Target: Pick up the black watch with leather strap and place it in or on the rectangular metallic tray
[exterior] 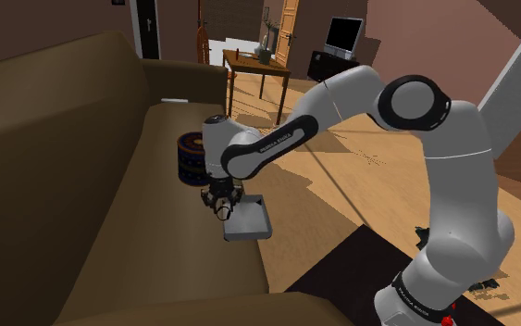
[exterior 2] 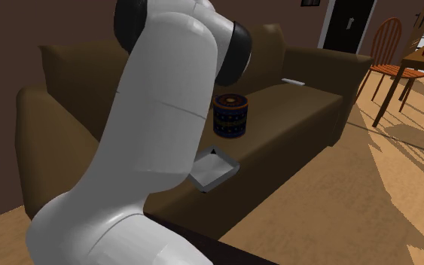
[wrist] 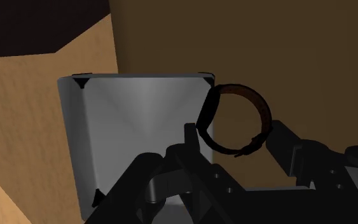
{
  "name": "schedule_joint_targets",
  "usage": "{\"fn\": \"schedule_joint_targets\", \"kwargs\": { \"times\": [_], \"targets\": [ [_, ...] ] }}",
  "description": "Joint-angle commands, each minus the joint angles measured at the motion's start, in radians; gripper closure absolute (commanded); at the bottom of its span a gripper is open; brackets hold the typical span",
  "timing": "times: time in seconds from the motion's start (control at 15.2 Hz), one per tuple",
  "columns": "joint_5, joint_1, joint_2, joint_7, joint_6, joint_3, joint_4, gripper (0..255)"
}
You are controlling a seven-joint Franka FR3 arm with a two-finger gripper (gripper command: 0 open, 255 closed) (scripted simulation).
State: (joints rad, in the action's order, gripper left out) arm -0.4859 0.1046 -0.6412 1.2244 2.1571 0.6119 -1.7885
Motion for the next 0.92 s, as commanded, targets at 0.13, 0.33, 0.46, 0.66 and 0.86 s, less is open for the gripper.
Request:
{"fn": "schedule_joint_targets", "kwargs": {
  "times": [0.13, 0.33, 0.46, 0.66, 0.86],
  "targets": [
    [0.006, 0.084, 0.030, -0.084, 0.019, -0.009, -0.038, 255],
    [0.010, 0.142, 0.047, -0.147, 0.028, -0.017, -0.054, 255],
    [0.012, 0.178, 0.054, -0.189, 0.031, -0.024, -0.059, 255],
    [0.007, 0.199, 0.048, -0.214, 0.041, -0.034, -0.059, 255],
    [-0.012, 0.189, 0.020, -0.202, 0.066, -0.049, -0.059, 255]
  ]
}}
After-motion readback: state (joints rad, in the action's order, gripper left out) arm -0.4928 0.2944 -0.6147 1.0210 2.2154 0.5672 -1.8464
